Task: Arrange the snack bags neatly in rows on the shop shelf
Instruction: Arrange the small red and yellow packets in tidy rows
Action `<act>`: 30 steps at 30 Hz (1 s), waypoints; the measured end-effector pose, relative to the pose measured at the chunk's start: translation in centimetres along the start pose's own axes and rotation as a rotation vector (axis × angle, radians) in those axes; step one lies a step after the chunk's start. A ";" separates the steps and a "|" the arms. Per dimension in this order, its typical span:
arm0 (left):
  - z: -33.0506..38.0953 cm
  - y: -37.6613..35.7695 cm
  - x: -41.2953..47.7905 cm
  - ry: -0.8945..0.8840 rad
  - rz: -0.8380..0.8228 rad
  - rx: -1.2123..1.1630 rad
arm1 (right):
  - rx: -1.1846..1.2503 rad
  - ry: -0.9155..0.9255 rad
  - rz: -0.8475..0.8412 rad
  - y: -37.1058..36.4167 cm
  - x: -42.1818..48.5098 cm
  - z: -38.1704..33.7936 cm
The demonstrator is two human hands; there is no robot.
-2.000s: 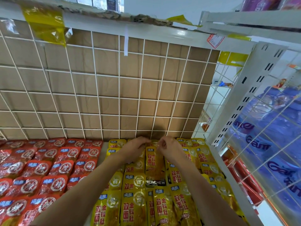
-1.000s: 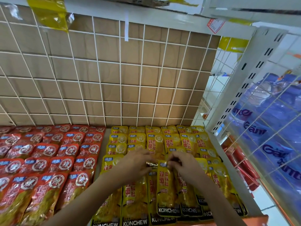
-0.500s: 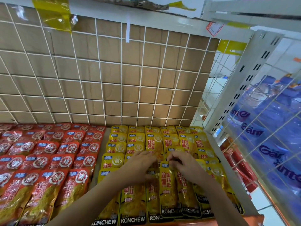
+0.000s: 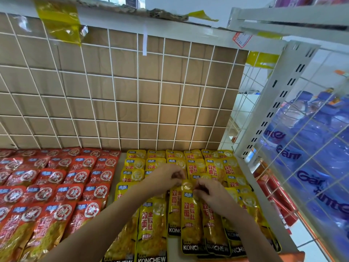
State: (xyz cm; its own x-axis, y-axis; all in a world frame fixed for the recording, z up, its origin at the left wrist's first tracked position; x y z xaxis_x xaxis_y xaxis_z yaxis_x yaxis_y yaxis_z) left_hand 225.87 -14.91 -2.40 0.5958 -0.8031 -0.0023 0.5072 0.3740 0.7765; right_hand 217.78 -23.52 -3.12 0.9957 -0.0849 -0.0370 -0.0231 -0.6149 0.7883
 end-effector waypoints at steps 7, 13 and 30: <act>-1.9 1.1 2.0 0.025 0.036 0.015 | -0.029 -0.009 0.009 -0.1 0.2 0.1; -2.8 1.6 2.8 0.040 0.014 0.039 | -0.086 0.009 0.026 -0.3 0.3 -0.5; -3.7 2.4 3.5 0.021 -0.065 0.050 | -0.184 -0.039 0.078 -1.6 2.9 -2.2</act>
State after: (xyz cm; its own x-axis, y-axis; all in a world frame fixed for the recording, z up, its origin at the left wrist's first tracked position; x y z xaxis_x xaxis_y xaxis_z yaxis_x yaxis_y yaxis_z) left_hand 231.44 -15.14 -2.89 0.5754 -0.8152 -0.0666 0.5142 0.2972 0.8046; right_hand 220.87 -21.03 -3.11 0.9872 -0.1595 0.0075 -0.0798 -0.4518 0.8885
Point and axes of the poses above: each hand's wrist, its own x-axis towards the middle knuckle, its own y-axis out of the back of the hand, z = x × y, the point moved 9 cm from there along x, towards the middle knuckle
